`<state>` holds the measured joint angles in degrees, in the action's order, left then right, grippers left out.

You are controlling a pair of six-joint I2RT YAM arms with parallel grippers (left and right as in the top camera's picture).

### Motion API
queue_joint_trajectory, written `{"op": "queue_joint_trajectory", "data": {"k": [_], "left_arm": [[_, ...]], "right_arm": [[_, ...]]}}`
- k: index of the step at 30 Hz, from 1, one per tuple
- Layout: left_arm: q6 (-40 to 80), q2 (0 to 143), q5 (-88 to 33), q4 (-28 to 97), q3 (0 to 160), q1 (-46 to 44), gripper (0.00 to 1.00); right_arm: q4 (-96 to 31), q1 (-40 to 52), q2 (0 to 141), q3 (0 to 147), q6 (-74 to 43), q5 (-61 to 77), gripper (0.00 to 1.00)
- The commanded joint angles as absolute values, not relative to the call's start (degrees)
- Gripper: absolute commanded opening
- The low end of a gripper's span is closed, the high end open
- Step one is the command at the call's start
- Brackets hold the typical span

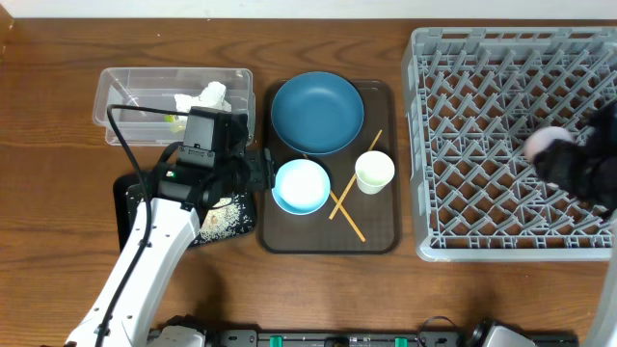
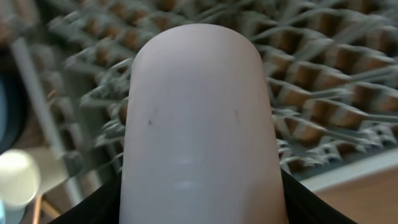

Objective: Sort waste into correct bins and load items into the dishwasher rack
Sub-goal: 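Place the pink cup upside down in the rack with the right gripper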

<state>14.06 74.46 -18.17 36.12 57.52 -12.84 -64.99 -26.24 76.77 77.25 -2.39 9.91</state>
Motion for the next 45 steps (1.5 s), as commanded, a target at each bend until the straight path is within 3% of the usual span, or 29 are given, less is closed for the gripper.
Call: {"op": "queue_joint_trajectory", "data": {"k": [1, 11, 21, 25, 29, 33, 45], "left_arm": [[13.1, 74.1, -17.0, 36.4, 58.3, -12.6, 0.65], [13.1, 74.1, -17.0, 36.7, 58.3, -12.6, 0.65], [13.1, 74.1, -17.0, 36.9, 58.3, -12.6, 0.66], [13.1, 74.1, -17.0, 36.9, 58.3, -12.6, 0.66], [13.1, 74.1, -17.1, 36.9, 58.3, -12.6, 0.7], [13.1, 74.1, -17.1, 36.9, 58.3, -12.6, 0.7], [13.1, 74.4, -17.5, 30.4, 58.3, -16.2, 0.71]], "right_arm": [[-66.5, -31.1, 81.3, 83.2, -3.8, 4.9, 0.45], [-65.6, -42.4, 92.4, 88.2, -6.9, 3.0, 0.43], [-64.1, -47.6, 100.4, 88.2, -7.9, 3.0, 0.45], [-63.1, -47.7, 102.3, 88.2, -7.9, 3.8, 0.57], [-62.8, -47.7, 103.4, 88.2, -7.9, 7.1, 0.82], [-62.0, -47.7, 103.5, 88.2, -7.8, 11.7, 0.95], [-62.6, -46.1, 94.8, 90.4, -5.5, 27.5, 0.91]]}}
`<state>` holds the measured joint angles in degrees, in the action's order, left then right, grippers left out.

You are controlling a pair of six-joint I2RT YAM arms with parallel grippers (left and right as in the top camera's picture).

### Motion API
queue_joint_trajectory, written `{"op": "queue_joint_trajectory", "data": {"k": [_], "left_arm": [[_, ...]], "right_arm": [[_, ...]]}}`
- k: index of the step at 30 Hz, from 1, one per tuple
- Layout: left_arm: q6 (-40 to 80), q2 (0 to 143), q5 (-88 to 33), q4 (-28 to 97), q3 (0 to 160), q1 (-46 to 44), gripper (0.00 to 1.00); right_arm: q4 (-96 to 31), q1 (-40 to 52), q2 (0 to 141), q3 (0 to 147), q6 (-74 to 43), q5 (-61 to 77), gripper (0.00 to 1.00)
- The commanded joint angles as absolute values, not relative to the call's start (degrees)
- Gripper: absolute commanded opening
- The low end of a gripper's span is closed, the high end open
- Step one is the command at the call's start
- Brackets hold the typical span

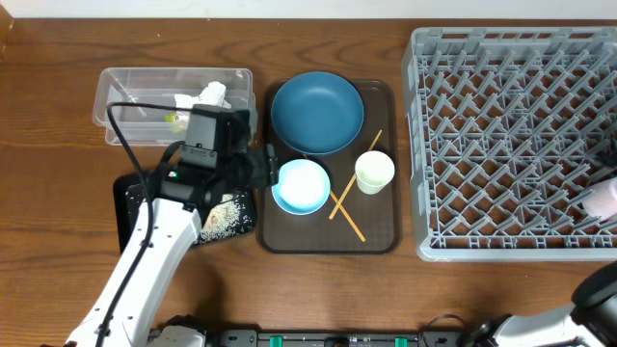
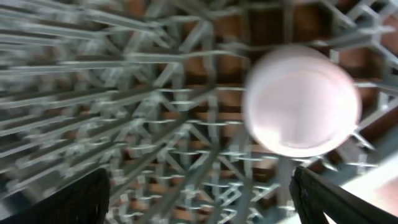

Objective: Sort waste into correct bins and load items into the dishwasher rack
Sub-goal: 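Place the pink cup upside down in the rack with the right gripper, then grasp the white cup with the left gripper and lift it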

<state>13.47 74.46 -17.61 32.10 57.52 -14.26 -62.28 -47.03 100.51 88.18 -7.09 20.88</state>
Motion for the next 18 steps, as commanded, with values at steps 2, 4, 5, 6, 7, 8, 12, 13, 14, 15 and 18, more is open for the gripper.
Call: {"op": "queue_joint_trajectory", "data": {"k": [2, 4, 5, 6, 7, 8, 12, 13, 14, 15, 18], "left_arm": [[13.1, 75.2, -17.5, 27.1, 58.3, -18.3, 0.71], [13.1, 76.7, -17.4, 22.9, 58.3, -20.9, 0.71], [13.1, 77.3, -17.4, 21.7, 58.3, -21.6, 0.71], [13.1, 78.3, -17.4, 20.0, 58.3, -22.6, 0.71], [13.1, 79.5, -17.4, 18.1, 58.3, -23.7, 0.71], [13.1, 80.7, -17.4, 16.4, 58.3, -24.7, 0.71], [13.1, 86.5, -17.4, 10.3, 58.3, -28.3, 0.71], [13.1, 87.7, -17.4, 9.3, 58.3, -29.0, 0.71], [13.1, 89.3, -17.4, 8.0, 58.3, -30.0, 0.71], [13.1, 90.6, -17.4, 6.9, 58.3, -30.7, 0.71], [13.1, 94.8, -17.4, 3.6, 58.3, -33.1, 0.71]], "right_arm": [[-63.1, -44.4, 92.2, 90.4, -4.9, 27.6, 0.92], [-63.7, -41.3, 89.6, 90.4, -3.3, 27.6, 0.93], [-63.9, -40.4, 89.1, 90.3, -2.9, 27.6, 0.93], [-64.0, -38.9, 88.5, 90.3, -2.7, 27.6, 0.93], [-64.1, -37.2, 88.0, 90.3, -2.6, 27.6, 0.94], [-64.2, -35.7, 87.6, 90.3, -2.4, 27.6, 0.94], [-65.3, -28.8, 87.5, 90.3, -0.3, 26.9, 0.94], [-65.6, -27.5, 87.5, 90.2, 0.1, 26.3, 0.95], [-65.7, -26.2, 87.5, 90.2, 0.1, 25.2, 0.95], [-65.7, -25.3, 87.5, 90.2, 0.1, 24.1, 0.95], [-65.7, -22.9, 87.5, 90.2, 0.1, 21.8, 0.95]]}}
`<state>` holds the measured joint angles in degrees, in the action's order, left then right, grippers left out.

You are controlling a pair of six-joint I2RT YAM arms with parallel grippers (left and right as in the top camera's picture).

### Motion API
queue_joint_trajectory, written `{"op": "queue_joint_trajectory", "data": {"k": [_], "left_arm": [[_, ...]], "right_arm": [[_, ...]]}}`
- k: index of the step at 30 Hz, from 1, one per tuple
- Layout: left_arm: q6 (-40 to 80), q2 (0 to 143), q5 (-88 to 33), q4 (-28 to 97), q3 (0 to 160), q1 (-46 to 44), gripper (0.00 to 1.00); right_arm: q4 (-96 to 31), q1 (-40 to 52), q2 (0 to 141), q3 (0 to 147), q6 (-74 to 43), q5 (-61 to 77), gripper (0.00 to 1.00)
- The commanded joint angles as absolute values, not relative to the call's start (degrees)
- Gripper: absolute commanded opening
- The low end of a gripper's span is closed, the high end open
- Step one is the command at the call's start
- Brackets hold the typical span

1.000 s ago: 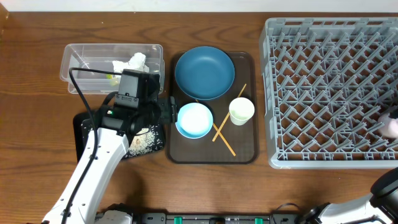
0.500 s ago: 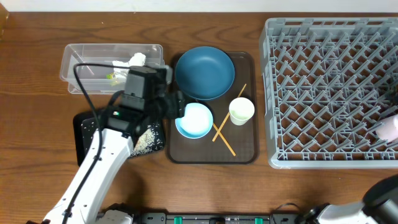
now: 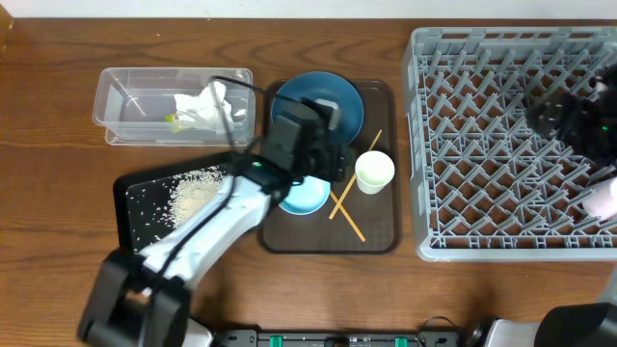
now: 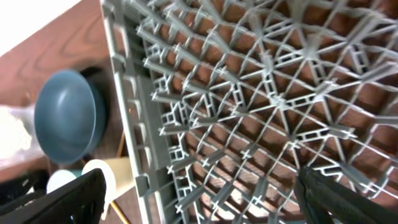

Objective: Sort waste into correct bins and load items into the dishwasher rack
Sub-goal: 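Grasp the white cup with the left gripper and lift it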

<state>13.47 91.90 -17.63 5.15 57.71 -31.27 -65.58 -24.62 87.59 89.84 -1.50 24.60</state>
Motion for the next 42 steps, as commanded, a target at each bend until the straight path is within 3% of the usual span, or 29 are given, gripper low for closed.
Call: {"op": "queue_joint_trajectory", "data": {"k": [1, 6, 9, 11, 19, 30, 42], "left_arm": [[13.1, 96.0, -17.4, 2.7, 58.3, -33.7, 0.71], [13.1, 101.3, -17.4, 0.3, 58.3, -36.1, 0.69], [13.2, 103.0, -17.4, 1.5, 58.3, -36.6, 0.54], [13.4, 103.2, -17.5, 2.7, 58.3, -36.6, 0.38], [13.7, 101.8, -17.5, 2.9, 58.3, -36.6, 0.06], [24.3, 87.1, -19.2, 10.2, 58.3, -29.3, 0.06], [24.5, 89.8, -66.9, 7.0, 58.3, -14.6, 0.06]], "right_arm": [[-65.7, -22.5, 87.5, 90.2, 0.1, 21.5, 0.96], [-65.8, -21.7, 87.5, 90.2, 0.1, 21.2, 0.96], [-66.0, -21.7, 87.5, 90.2, 0.1, 21.2, 0.97], [-66.0, -21.7, 87.5, 90.2, 0.1, 21.1, 0.97], [-66.4, -21.7, 87.5, 90.1, 0.6, 20.9, 0.99], [-70.5, -21.6, 87.5, 88.6, 5.0, 22.5, 0.99], [-69.3, -14.1, 87.5, 73.7, 26.9, 53.6, 0.99]]}}
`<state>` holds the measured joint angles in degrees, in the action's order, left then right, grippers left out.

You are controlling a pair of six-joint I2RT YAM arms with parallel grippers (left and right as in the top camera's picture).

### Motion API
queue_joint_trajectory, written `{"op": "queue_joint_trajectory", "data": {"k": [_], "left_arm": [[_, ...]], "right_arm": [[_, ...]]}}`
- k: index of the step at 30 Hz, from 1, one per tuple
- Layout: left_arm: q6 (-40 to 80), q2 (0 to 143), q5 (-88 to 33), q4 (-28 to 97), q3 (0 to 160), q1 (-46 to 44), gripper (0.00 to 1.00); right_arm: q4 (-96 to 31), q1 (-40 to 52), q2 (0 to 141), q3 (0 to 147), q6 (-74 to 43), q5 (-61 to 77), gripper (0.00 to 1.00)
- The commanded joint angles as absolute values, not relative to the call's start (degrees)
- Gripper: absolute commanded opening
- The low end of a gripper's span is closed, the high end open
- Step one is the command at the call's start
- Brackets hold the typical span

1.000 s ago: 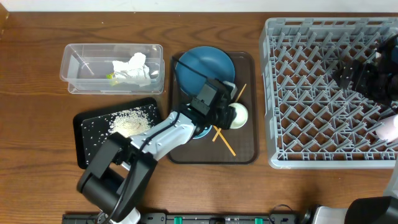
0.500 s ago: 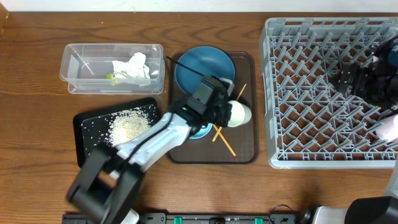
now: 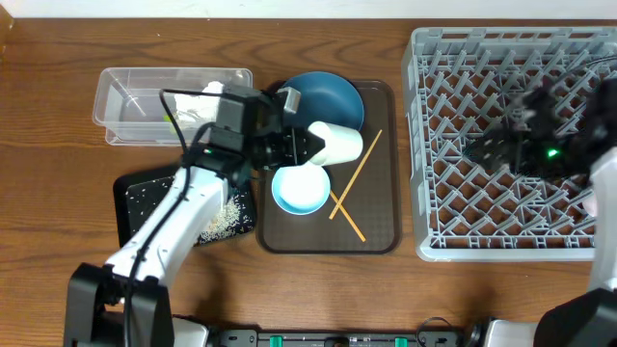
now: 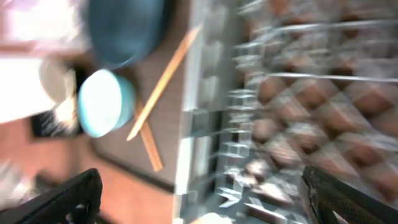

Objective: Sort waste into correct bins and load items into the dishwasher rack
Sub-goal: 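Grasp the white cup with the left gripper and lift it, then pass the white cup toward the right gripper for handover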

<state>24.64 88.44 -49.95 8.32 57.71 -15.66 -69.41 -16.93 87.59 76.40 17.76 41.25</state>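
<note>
My left gripper (image 3: 313,145) is shut on the white paper cup (image 3: 337,143), which lies on its side in the air over the brown tray (image 3: 378,241). Behind the cup sits the dark blue bowl (image 3: 323,96), with the small light blue bowl (image 3: 301,188) in front. Two chopsticks (image 3: 349,188) lie crossed on the tray. My right gripper (image 4: 205,208) hangs open and empty over the left half of the grey dishwasher rack (image 3: 482,246). The right wrist view is blurred but shows the light blue bowl (image 4: 104,102) and the chopsticks (image 4: 158,84).
A clear bin (image 3: 125,92) holding crumpled tissue stands at the back left. A black tray (image 3: 135,198) with scattered rice lies in front of it, partly under my left arm. Bare wooden table (image 3: 58,193) surrounds them.
The white cup stood upright on the tray with my left gripper beside it. Now the left gripper holds it, tipped on its side and further left. My right gripper has moved left over the rack.
My right gripper held a pink cup over the rack while the left arm hovered at the rice tray. Then the pink cup lay in the rack's right edge, released. The left arm then reached the brown tray, and now it holds the white cup.
</note>
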Motion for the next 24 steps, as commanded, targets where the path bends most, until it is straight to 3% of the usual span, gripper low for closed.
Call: {"op": "queue_joint_trajectory", "data": {"k": [1, 14, 24], "left_arm": [[24.5, 90.4, -69.3, 5.9, 58.3, -14.5, 0.06], [24.5, 92.1, -75.5, 4.6, 58.3, -15.1, 0.06], [24.8, 92.1, -79.1, 4.6, 58.3, -15.2, 0.06]], "right_arm": [[-68.6, -12.7, 87.5, 72.2, 28.5, 56.0, 0.99], [-52.7, 4.4, 87.5, 63.2, 29.9, 69.0, 0.99], [-41.3, 11.8, 87.5, 63.2, 29.2, 75.1, 0.96]]}}
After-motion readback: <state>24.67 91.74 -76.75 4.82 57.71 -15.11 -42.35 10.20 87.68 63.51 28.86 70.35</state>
